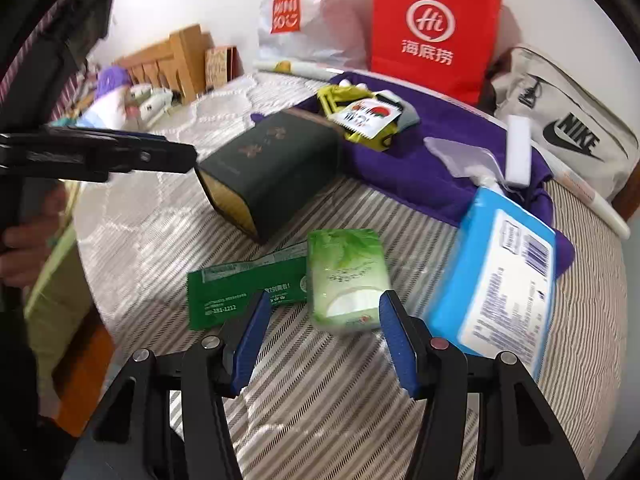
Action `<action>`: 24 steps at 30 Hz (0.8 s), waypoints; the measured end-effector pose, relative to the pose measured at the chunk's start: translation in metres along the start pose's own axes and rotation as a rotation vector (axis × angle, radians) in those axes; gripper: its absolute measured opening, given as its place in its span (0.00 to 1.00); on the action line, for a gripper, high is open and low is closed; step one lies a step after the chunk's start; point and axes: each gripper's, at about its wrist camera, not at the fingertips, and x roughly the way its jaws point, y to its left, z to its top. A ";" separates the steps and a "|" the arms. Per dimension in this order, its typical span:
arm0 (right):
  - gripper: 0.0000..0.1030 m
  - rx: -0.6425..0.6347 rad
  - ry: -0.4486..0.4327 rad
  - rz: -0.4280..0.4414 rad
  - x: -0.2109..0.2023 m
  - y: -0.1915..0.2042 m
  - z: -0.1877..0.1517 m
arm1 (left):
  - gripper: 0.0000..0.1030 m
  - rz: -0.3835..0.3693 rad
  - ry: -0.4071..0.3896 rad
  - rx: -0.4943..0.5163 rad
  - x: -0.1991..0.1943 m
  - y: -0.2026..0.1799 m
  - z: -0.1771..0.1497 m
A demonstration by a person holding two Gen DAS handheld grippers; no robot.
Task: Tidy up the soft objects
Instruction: 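Withdraw both grippers from the towel toward the green packets, then grasp the green-and-white tissue pack with the right gripper while the left grasps the green wrapper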
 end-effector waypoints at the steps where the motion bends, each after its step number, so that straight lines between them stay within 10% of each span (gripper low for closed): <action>1: 0.55 -0.009 0.002 -0.013 0.005 0.002 0.001 | 0.71 -0.002 0.001 -0.005 0.000 0.002 -0.003; 20: 0.58 -0.064 0.058 -0.178 0.064 0.005 0.014 | 0.72 -0.117 0.051 -0.074 0.026 0.013 -0.024; 24: 0.40 -0.074 0.048 -0.191 0.063 0.005 0.015 | 0.71 -0.121 0.061 -0.086 0.029 0.014 -0.025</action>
